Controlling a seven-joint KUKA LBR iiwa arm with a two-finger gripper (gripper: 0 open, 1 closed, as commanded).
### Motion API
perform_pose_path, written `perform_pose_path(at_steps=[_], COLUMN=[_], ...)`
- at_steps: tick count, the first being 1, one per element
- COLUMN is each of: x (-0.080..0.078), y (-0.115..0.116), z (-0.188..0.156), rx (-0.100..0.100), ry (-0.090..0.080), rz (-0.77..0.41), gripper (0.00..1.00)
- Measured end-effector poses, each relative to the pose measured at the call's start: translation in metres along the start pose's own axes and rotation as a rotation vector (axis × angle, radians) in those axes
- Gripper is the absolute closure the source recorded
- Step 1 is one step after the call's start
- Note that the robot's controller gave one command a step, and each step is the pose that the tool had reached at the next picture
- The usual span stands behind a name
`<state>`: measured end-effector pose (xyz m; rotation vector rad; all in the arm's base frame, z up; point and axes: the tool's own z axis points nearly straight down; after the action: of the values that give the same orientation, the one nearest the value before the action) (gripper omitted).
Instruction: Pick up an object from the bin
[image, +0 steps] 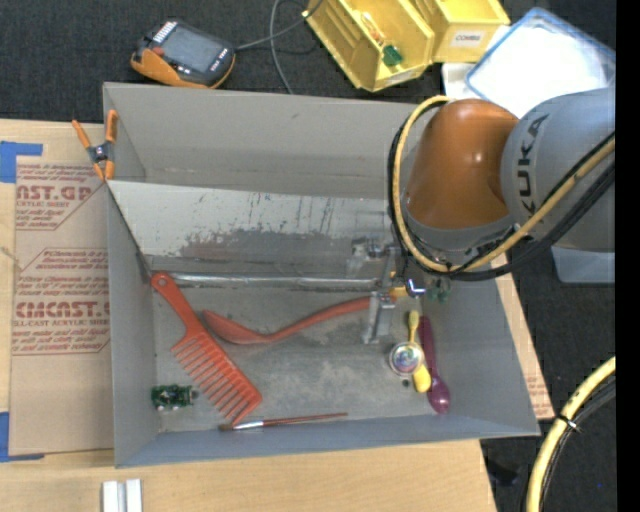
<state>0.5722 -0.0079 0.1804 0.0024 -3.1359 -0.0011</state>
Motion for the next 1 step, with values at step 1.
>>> perform_pose_path(at_steps=[1], x=[-0.0017], y=[-0.0001], z=[-0.0045], rx=[0.000], ry=[-0.008], rz=[0.000], gripper=[0.00])
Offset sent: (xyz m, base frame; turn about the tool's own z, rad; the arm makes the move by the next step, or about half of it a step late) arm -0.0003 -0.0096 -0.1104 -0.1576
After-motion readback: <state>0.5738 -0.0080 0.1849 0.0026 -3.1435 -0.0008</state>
